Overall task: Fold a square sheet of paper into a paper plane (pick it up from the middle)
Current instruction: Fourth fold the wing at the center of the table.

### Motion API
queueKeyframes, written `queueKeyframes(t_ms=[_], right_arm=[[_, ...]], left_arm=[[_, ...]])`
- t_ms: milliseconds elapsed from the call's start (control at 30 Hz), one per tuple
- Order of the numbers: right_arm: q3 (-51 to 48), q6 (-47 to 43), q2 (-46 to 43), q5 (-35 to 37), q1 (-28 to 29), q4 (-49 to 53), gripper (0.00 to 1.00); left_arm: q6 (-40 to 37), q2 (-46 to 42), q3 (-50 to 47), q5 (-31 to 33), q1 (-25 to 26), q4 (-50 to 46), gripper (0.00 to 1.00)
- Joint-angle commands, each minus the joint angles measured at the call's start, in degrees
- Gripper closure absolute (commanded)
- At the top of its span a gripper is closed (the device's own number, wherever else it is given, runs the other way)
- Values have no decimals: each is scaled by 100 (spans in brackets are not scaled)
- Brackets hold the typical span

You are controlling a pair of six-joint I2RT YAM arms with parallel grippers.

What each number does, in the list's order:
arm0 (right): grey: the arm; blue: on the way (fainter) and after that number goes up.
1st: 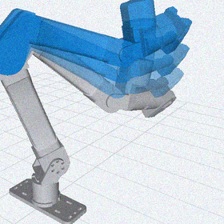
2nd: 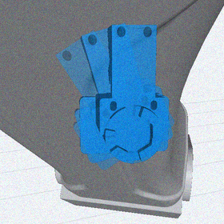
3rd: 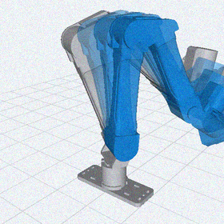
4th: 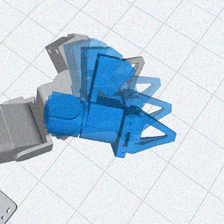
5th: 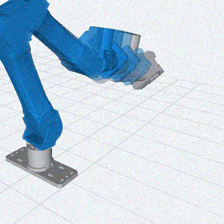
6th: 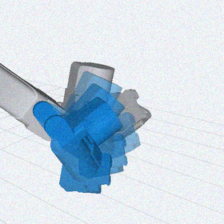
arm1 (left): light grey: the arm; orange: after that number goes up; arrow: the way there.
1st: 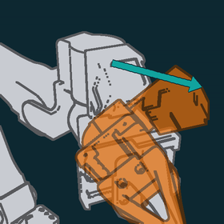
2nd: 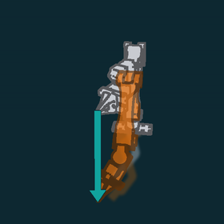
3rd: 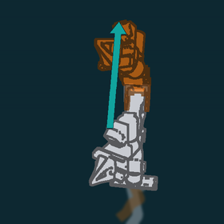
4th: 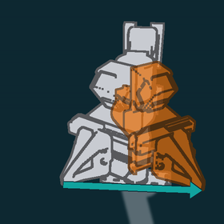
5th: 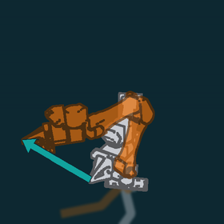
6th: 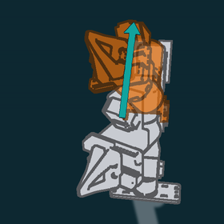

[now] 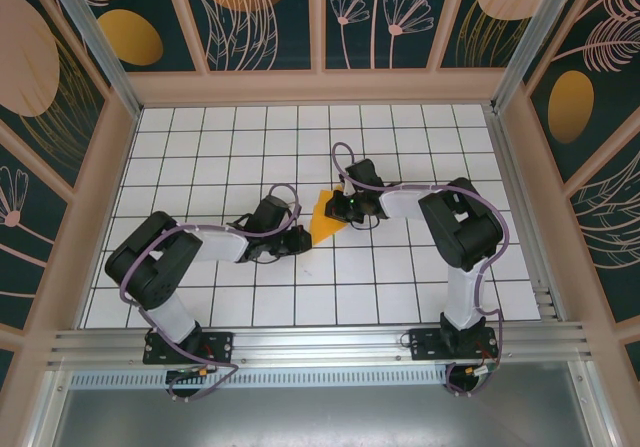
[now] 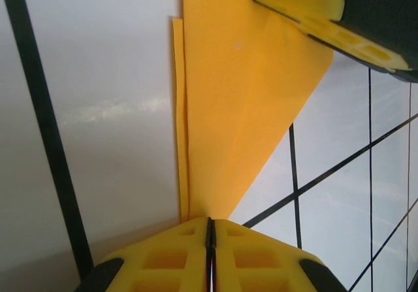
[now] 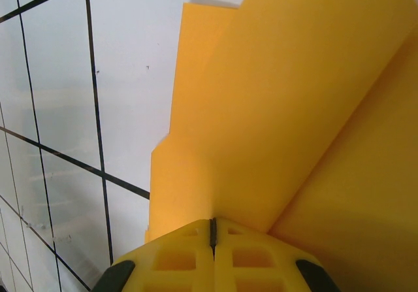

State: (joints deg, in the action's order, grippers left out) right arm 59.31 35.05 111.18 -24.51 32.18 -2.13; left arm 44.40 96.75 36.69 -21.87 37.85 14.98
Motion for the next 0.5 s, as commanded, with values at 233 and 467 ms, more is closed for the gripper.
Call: queueKeyframes(t_ms=[233, 467], right_arm=[[-112, 63, 469, 648, -53, 575, 98], [-139, 78, 486, 649, -54, 558, 98]], left_arm=[[-70, -224, -199, 92, 101, -952, 89], [-13, -720, -49, 459, 98, -751, 88]])
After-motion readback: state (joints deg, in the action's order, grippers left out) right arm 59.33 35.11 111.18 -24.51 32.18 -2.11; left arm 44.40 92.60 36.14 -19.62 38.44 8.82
